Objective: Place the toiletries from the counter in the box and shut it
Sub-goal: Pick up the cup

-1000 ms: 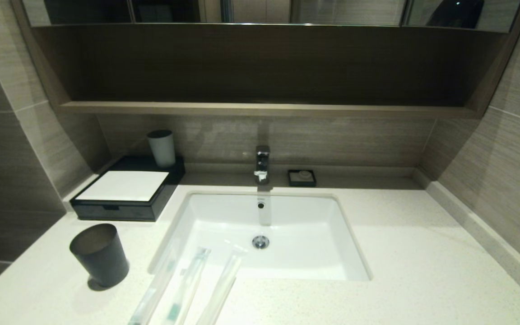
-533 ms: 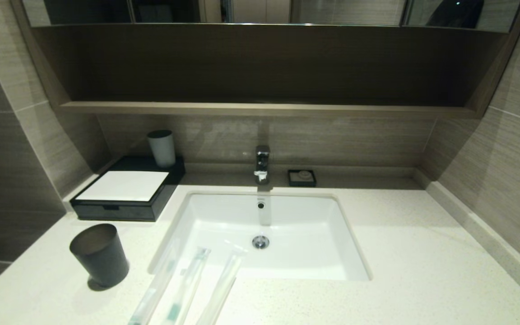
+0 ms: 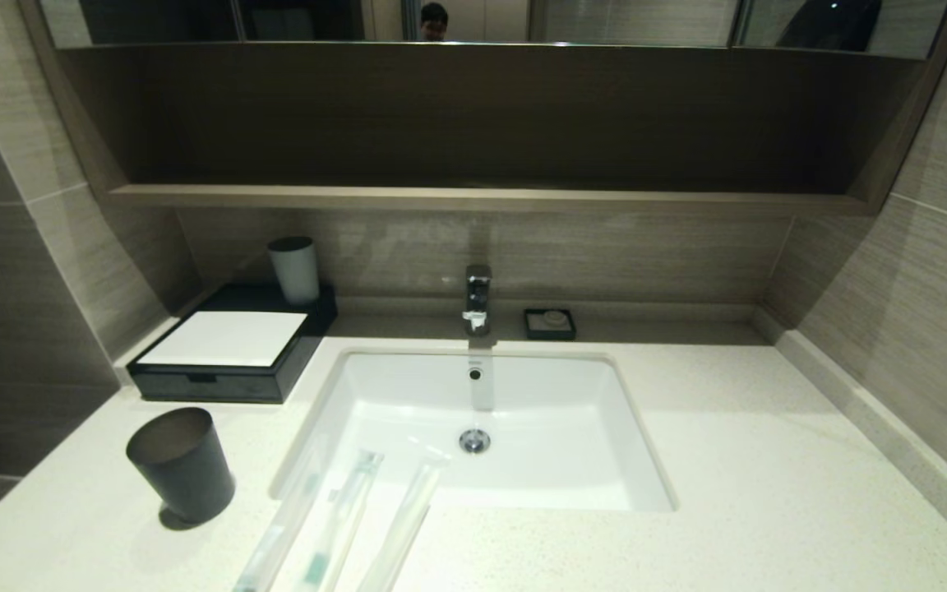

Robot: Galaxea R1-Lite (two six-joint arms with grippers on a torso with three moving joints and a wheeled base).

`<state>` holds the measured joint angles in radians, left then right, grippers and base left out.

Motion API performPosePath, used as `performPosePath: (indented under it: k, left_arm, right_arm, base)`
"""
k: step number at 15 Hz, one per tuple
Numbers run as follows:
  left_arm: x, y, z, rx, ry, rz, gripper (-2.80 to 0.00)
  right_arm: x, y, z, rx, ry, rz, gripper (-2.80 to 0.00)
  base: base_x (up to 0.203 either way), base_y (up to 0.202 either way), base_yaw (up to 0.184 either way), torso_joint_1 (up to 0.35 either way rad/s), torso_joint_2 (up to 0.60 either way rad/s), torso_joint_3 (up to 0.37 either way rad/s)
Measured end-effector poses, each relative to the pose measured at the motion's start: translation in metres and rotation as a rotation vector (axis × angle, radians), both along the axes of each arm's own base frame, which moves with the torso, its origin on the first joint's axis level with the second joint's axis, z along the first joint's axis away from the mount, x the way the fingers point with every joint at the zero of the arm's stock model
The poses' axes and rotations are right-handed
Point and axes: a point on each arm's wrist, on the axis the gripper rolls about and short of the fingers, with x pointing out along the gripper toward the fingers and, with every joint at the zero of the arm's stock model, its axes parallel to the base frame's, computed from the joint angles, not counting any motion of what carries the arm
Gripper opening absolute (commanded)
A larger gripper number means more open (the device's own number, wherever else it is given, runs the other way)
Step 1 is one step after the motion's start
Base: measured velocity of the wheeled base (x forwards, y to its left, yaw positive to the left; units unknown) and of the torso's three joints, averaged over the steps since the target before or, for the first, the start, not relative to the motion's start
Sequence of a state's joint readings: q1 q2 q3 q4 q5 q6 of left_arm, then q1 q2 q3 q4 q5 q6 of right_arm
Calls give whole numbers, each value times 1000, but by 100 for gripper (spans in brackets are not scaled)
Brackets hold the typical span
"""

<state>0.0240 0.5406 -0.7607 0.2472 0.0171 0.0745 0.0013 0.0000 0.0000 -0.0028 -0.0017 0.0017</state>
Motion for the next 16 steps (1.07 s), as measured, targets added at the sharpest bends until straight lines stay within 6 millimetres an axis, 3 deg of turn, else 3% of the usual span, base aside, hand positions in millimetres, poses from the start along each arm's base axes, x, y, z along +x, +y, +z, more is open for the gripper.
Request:
performPosePath:
  k: [4,11,16]
  left_arm:
    - [24,1,-17,-25,133,23,-280]
    - [66,4,-27,-104,301,138,-280]
    - [76,5,-32,-98,361,164,-280]
  right_arm:
    - [0,0,0,0,0,0,-280]
    - [0,0,0,0,0,0,-280]
    - [0,0,0,0,0,0,-280]
  base:
    - [0,0,0,0,0,0]
    - [0,0,0,0,0,0]
    - [0,0,0,0,0,0]
